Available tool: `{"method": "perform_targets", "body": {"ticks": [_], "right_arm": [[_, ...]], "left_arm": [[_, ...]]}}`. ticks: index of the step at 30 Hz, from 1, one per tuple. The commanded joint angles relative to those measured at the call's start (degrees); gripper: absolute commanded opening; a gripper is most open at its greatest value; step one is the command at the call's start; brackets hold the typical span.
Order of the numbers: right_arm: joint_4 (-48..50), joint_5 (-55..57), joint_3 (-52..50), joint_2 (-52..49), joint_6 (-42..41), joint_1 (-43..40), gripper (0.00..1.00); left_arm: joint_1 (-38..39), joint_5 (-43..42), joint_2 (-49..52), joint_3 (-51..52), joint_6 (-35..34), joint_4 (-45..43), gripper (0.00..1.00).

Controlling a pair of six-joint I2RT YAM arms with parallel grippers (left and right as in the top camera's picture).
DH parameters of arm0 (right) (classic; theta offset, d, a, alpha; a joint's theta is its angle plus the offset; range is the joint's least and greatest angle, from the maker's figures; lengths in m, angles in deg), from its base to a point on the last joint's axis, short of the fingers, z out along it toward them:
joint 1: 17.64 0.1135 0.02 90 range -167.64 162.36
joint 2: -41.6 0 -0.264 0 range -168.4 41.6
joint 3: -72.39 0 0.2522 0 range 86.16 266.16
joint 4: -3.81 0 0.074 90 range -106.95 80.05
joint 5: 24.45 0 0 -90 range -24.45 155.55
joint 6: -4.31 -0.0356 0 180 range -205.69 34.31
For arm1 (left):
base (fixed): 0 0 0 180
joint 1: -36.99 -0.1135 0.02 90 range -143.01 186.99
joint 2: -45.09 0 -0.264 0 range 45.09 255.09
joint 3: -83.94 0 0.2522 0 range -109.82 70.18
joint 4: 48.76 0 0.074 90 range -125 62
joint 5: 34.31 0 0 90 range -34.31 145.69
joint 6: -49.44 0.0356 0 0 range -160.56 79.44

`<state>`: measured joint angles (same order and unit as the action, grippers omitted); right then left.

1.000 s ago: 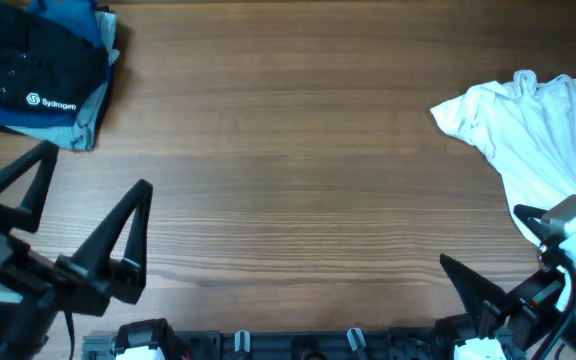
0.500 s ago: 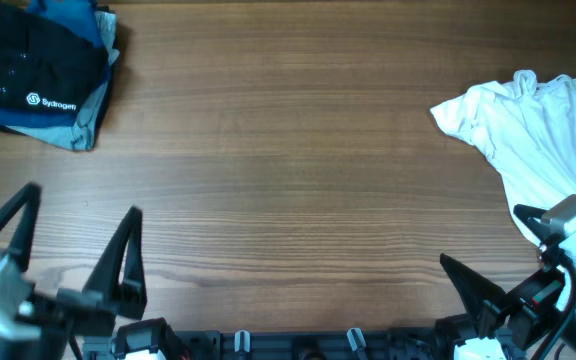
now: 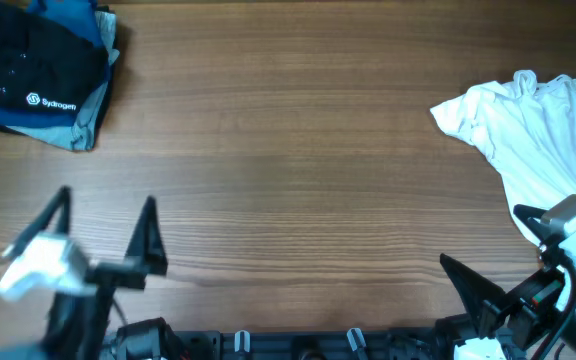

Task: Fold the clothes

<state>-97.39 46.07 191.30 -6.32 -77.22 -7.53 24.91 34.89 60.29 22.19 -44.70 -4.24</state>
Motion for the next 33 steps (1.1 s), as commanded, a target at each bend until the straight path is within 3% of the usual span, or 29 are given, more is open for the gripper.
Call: {"method": "perform_targets", "body": {"ticks": [1, 12, 26, 33], "right_arm": [[0.11, -1.14, 0.13, -0.13, 0.50, 0.44, 1.00], [0.11, -1.14, 0.13, -0.13, 0.50, 0.44, 1.00], [0.11, -1.14, 0.13, -0.13, 0.50, 0.44, 1.00], [0.11, -1.14, 0.13, -0.13, 0.48, 0.44, 1.00]], "left_arm": [[-0.33, 0.74, -1.77, 10.56, 0.74, -2.19, 1.00], [2.45, 1.25, -8.20, 37.51, 0.81, -14.91, 1.00], [8.15, 8.96, -15.04, 39.76, 0.94, -3.87, 1.00], [8.87, 10.45, -15.04, 40.17, 0.94, -3.52, 1.00]]}}
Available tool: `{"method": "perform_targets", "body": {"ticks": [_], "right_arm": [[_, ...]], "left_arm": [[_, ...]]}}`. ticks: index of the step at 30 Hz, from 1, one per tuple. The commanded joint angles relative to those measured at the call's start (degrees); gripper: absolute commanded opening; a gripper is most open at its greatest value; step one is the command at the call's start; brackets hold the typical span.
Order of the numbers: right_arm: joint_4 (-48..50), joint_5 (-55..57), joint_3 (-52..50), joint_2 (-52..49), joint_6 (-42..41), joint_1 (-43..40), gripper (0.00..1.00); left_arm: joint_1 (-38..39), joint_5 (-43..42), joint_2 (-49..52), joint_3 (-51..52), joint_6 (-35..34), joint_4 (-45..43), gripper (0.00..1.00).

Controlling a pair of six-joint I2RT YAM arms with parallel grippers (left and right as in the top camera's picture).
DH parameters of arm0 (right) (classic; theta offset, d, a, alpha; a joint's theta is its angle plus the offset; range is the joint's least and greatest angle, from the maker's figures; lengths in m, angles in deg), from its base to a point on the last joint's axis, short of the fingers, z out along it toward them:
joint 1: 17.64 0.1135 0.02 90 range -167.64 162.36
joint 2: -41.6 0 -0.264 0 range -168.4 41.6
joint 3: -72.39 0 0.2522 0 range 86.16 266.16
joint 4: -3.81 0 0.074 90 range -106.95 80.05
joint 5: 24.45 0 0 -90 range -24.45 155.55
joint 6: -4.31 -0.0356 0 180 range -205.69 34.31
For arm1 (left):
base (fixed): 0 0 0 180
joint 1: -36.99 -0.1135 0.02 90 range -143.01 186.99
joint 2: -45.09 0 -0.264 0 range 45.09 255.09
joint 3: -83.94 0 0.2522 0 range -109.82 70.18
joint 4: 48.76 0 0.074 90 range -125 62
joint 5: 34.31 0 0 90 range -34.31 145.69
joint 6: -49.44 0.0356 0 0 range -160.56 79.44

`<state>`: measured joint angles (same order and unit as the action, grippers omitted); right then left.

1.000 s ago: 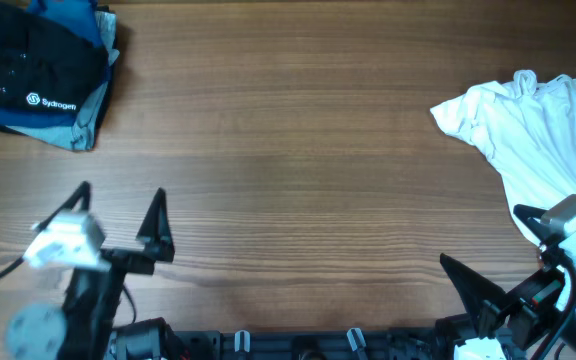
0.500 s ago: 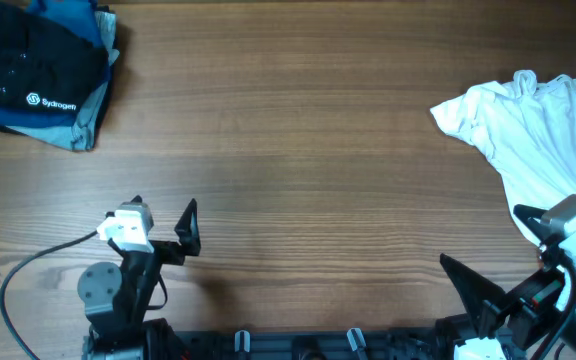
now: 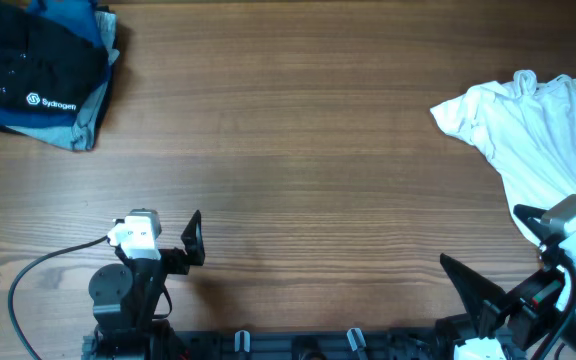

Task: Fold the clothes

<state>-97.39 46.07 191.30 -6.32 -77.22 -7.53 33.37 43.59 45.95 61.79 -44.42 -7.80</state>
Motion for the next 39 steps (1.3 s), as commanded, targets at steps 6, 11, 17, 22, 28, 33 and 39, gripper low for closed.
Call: {"method": "perform_targets", "body": {"ticks": [6, 11, 17, 22, 28, 33, 39], "right_arm": [[0.11, -1.14, 0.13, -0.13, 0.48, 0.44, 1.00], [0.11, -1.14, 0.13, -0.13, 0.48, 0.44, 1.00], [0.11, -1.14, 0.13, -0.13, 0.50, 0.44, 1.00], [0.11, -1.14, 0.13, -0.13, 0.48, 0.44, 1.00], [0.11, -1.14, 0.13, -0.13, 0.48, 0.44, 1.00], [1.55, 0.55, 0.13, -0.13, 2.03, 0.44, 1.00], [24.72, 1.01, -0.72, -0.76, 8.07, 0.44, 1.00]], "left_arm": [[0.39, 1.73, -0.70, 0.57, 0.63, 0.07, 1.00], [0.39, 1.70, -0.70, 0.57, 0.66, 0.07, 1.00], [0.39, 1.73, -0.70, 0.57, 0.63, 0.07, 1.00], [0.39, 1.70, -0.70, 0.57, 0.66, 0.07, 1.00], [0.39, 1.70, -0.70, 0.57, 0.63, 0.07, 1.00], [0.39, 1.68, -0.70, 0.57, 0.61, 0.04, 0.99], [0.42, -0.79, -0.70, 0.57, 0.44, -6.14, 1.00]]}}
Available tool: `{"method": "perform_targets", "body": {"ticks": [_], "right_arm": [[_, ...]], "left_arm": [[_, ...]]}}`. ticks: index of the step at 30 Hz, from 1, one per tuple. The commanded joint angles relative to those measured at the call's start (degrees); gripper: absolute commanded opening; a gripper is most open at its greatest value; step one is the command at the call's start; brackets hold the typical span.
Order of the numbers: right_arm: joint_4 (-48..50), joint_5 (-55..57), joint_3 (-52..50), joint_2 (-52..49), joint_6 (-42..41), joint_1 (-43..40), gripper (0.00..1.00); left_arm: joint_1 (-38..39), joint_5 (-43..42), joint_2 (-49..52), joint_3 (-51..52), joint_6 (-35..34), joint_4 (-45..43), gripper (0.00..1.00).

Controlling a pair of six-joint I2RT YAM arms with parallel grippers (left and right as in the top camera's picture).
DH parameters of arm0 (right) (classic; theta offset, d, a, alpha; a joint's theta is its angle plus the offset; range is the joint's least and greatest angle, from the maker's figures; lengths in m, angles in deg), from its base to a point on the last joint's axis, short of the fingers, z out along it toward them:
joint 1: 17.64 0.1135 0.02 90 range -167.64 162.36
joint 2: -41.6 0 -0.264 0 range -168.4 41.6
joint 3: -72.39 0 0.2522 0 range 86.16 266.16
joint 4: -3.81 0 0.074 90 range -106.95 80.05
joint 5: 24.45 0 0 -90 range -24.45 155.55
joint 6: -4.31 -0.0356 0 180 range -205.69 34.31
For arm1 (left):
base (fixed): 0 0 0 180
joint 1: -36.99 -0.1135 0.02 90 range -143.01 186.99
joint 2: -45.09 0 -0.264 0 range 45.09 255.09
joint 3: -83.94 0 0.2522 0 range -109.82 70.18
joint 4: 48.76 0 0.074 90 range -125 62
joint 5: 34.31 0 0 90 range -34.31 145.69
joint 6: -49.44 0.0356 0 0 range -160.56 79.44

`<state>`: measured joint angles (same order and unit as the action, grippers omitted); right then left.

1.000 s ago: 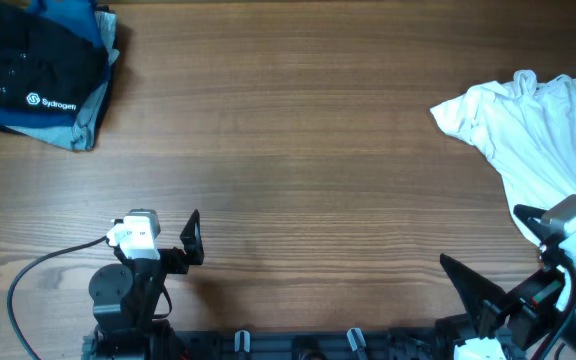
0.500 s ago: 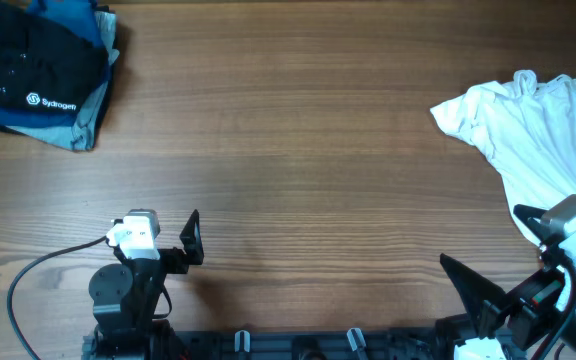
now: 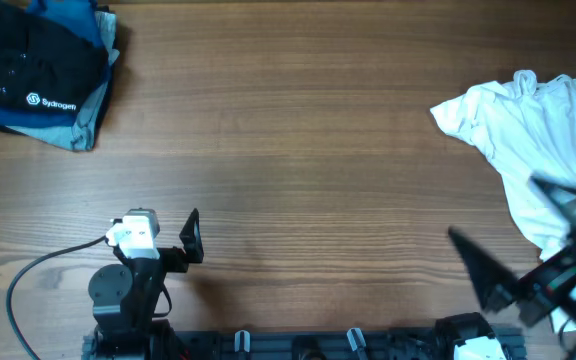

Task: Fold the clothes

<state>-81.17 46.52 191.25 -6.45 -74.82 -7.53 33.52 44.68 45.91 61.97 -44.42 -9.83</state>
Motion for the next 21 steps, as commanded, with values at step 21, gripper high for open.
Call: {"method": "perform_targets", "body": {"ticks": [21], "right_arm": [[57.51, -6.82, -68.19, 24.57, 25.31, 0.42, 1.00]], "left_arm": [[0.26, -6.14, -0.44, 7.87, 1.70, -23.87, 1.00]]}}
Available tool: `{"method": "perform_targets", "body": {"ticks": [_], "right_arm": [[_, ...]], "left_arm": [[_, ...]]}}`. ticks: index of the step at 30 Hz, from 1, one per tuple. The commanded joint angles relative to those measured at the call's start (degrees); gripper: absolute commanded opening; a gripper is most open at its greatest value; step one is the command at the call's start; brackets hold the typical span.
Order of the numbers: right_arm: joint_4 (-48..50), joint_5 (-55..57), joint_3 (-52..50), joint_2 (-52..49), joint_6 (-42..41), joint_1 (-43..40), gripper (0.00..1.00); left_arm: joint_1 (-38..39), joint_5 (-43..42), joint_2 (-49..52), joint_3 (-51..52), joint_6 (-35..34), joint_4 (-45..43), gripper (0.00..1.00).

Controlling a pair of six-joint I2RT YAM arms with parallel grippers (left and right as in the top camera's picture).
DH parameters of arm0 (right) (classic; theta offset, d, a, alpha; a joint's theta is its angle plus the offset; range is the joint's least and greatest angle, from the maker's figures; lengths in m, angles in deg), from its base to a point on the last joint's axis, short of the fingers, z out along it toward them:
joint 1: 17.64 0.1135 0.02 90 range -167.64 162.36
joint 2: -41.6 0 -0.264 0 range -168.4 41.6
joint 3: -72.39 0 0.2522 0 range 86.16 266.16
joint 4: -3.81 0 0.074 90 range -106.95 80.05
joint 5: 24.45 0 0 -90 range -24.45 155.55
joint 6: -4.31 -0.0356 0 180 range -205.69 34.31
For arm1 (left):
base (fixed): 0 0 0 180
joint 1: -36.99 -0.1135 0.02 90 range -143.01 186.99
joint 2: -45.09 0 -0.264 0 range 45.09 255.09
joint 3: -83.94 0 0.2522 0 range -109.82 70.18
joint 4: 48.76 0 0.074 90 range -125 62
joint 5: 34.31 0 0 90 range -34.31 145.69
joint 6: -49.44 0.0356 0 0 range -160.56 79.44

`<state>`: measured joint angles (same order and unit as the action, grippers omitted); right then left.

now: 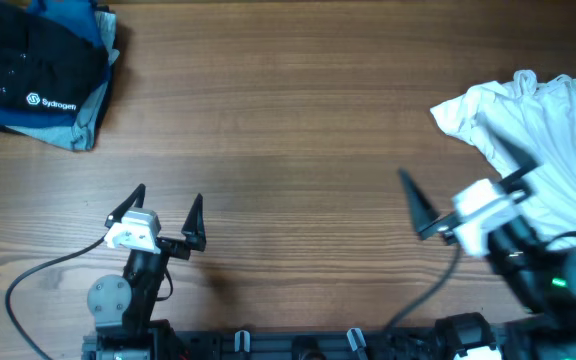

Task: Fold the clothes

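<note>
A crumpled white garment (553,120) lies at the table's right edge, running out of view. My right gripper (465,183) is open at its lower left side, one dark finger (411,198) over bare wood, the other (520,168) over the cloth's edge. A folded stack of black and blue clothes (38,75) with a white logo sits in the far left corner. My left gripper (168,203) is open near the front left, nothing between its fingers, far from both piles.
The wooden table (288,140) spans the whole view. A black cable (28,280) loops over the front left corner beside the left arm's base (118,300). The mounting rail (298,345) runs along the front edge.
My right gripper has moved from the front right corner up and to the left, now beside the white garment. My left gripper has turned so both spread fingers show.
First my left gripper stood open at the far front left, my right low in the front right corner. Then the left had drawn back over its base, seen edge-on. The right shifted slightly, and is now at the white garment's edge.
</note>
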<state>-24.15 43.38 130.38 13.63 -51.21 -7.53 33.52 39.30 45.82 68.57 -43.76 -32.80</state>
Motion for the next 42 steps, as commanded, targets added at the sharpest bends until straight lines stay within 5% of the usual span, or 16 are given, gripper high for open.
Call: {"method": "perform_targets", "body": {"ticks": [1, 17, 32, 42], "right_arm": [[0.46, -3.85, -9.90, 5.70, 1.57, 0.42, 1.00], [-0.31, -11.47, -37.59, 14.34, 1.51, 0.42, 1.00], [-1.27, -1.38, -38.18, 14.32, 1.42, 0.44, 1.00], [-1.27, -1.38, -38.18, 14.32, 1.49, 0.44, 1.00]], "left_arm": [[0.26, -0.76, -0.35, 1.27, 1.07, -0.63, 1.00], [0.24, -0.70, 8.96, 1.27, 0.00, 0.48, 1.00], [0.26, -3.58, 9.31, 1.27, -0.46, -7.58, 1.00], [0.24, -3.45, 9.31, 1.27, -0.15, 0.37, 1.00]]}}
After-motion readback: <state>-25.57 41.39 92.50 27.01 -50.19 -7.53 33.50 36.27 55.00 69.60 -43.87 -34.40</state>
